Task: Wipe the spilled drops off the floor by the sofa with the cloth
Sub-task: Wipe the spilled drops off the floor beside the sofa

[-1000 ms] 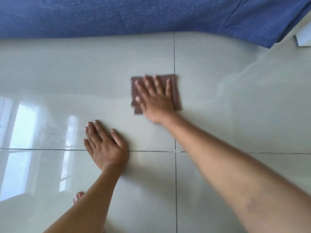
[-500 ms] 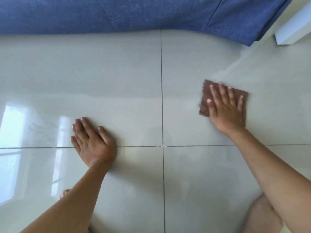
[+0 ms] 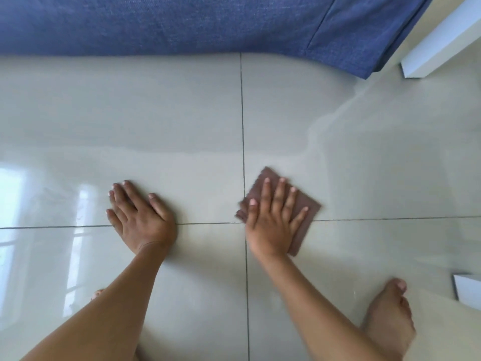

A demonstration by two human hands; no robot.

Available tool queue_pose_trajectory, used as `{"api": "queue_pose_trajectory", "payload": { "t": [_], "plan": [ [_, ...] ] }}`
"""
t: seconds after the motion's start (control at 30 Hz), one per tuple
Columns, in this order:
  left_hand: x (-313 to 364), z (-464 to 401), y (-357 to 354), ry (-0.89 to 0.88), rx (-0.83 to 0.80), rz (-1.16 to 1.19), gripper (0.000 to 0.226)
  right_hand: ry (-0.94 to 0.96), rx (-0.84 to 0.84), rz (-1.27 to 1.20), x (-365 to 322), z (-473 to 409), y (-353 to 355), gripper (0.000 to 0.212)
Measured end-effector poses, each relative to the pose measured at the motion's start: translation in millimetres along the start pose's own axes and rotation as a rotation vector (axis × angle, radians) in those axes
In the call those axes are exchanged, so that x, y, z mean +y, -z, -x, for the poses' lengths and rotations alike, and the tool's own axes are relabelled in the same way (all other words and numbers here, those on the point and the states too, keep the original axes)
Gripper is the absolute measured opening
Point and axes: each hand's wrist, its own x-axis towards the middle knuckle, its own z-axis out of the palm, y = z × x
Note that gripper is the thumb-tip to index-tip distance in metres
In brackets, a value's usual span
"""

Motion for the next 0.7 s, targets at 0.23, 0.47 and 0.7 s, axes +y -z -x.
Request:
{"api": "queue_pose_trajectory", "payload": {
  "t": [0.23, 0.47, 0.7],
  "plan": [
    [3, -1, 8, -0.019, -0.109, -0.029, 0.066, 0.528, -0.131, 0.073, -44, 72, -18, 0.055],
    [8, 10, 40, -0.261, -0.206, -0.082, 0.062, 0.378, -0.028, 0.045, -34, 42, 20, 0.042],
    [23, 49, 57, -0.526, -0.395, -0.193, 0.032, 0.292, -0.286, 0.189, -26, 19, 56, 0.034]
  ]
}}
